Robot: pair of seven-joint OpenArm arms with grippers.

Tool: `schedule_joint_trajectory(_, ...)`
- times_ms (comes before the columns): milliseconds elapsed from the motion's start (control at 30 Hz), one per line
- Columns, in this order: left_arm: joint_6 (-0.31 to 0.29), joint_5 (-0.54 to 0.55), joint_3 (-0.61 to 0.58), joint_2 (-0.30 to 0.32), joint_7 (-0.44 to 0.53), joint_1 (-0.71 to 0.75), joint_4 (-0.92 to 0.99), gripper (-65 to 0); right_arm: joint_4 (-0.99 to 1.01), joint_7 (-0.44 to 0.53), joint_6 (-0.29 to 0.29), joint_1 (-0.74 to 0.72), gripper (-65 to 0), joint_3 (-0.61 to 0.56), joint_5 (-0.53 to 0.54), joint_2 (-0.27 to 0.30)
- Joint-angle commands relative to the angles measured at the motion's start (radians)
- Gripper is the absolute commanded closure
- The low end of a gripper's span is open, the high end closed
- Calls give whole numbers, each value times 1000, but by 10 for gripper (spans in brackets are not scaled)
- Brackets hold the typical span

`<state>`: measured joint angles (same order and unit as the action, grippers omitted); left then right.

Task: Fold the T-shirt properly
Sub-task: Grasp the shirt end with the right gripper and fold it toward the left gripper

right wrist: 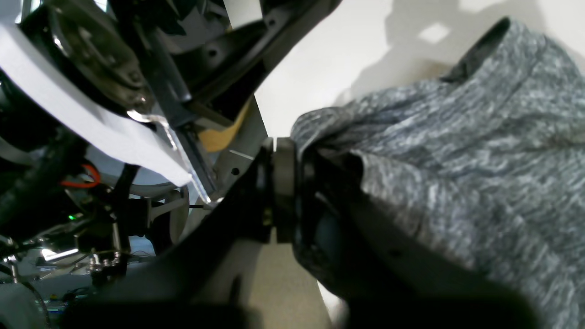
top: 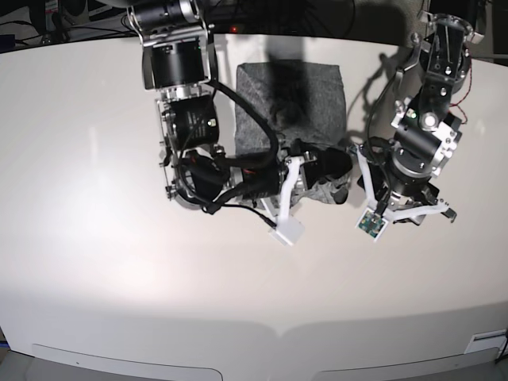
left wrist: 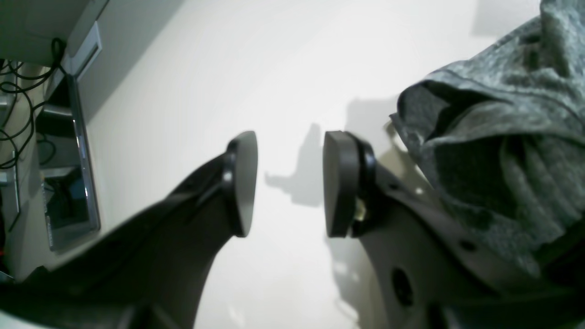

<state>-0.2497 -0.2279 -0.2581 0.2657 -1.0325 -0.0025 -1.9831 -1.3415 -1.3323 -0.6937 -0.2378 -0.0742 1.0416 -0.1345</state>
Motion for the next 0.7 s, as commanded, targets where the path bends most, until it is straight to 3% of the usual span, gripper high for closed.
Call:
schedule_joint_trajectory(0,8,-7,3,4,11,-14,-18,-225,-17,12,-4,-24,-143,-11,32,-10)
schedule_joint_trajectory(67,8,-8,3,4,11,-14,-18,-225,-17,12,-4,-24,-226,-29,32,-10)
schedule_joint_trajectory(100,8,-8,3,4,11,-14,-18,-225,-17,12,-4,-24,-234,-39,32,-10)
schedule_joint_trajectory(467,8,-9,3,4,15,-17,-18,-225,-17,12,-4,-26,-234,-203,60,-10)
schedule_joint_trajectory(667,8,-8,3,60,14,-17,-18,-226,-18,33,-4,-98,-234,-126,0,-3)
